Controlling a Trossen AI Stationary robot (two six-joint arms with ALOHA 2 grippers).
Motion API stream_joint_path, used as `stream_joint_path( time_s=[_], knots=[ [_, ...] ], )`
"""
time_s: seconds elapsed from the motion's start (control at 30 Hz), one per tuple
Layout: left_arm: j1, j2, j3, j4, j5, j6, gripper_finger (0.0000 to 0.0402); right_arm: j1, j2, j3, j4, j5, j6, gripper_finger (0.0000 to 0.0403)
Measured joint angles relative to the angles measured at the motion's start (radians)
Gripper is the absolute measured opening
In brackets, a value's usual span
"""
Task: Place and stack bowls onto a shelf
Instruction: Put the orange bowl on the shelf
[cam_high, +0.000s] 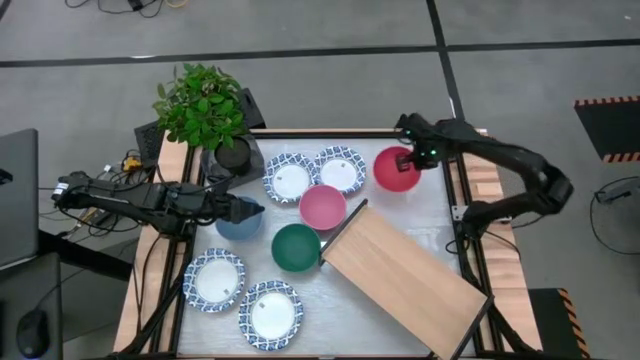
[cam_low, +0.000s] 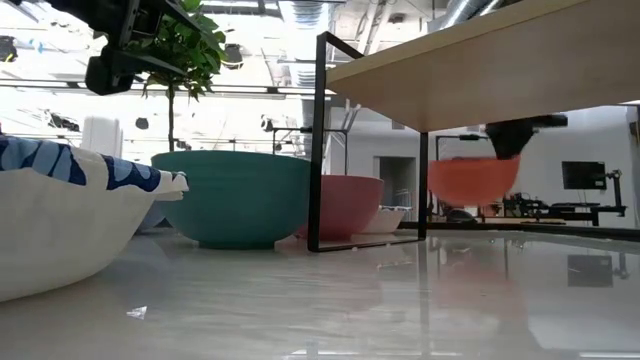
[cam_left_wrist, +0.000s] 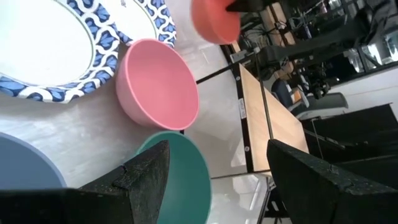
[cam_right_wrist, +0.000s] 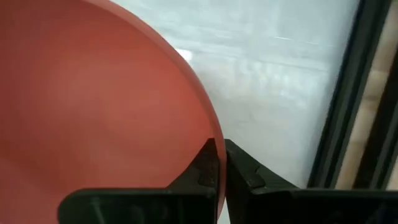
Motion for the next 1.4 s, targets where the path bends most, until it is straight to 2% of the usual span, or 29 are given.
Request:
stream_joint_path(
  time_s=[0.13, 0.27, 0.5, 0.77, 1.0, 1.2, 1.4],
  knots=[
    [0.000, 0.000, 0.000, -0.008, -0.008, 0.000, 0.0254, 0.001, -0.134, 0.052, -0.041, -0.106, -0.073, 0.0026],
    [0.000, 0.000, 0.000, -0.023, -0.010, 0.000, 0.0254, 0.041, -0.244, 0.112, -0.182, -0.251, -0.166, 0.0026],
    [0.000, 0.000, 0.000, -0.020, -0.010, -0.010, 0.0254, 0.257, -0.348, 0.208, -0.464, -0.396, -0.188, 0.0026],
    [0.001, 0.000, 0.000, -0.019, -0.030, -0.037, 0.0254, 0.593, -0.375, 0.272, -0.420, -0.405, 0.015, 0.0026],
    [0.001, 0.000, 0.000, -0.018, -0.033, -0.039, 0.0254, 0.856, -0.289, 0.273, -0.429, -0.383, 0.137, 0.0026],
    [0.001, 0.000, 0.000, -0.018, -0.033, -0.054, 0.0254, 1.127, -0.190, 0.273, -0.432, -0.381, 0.295, 0.0026],
    [0.001, 0.000, 0.000, -0.018, -0.033, -0.050, 0.0254, 1.404, -0.126, 0.273, -0.390, -0.272, 0.558, 0.0030]
  ],
)
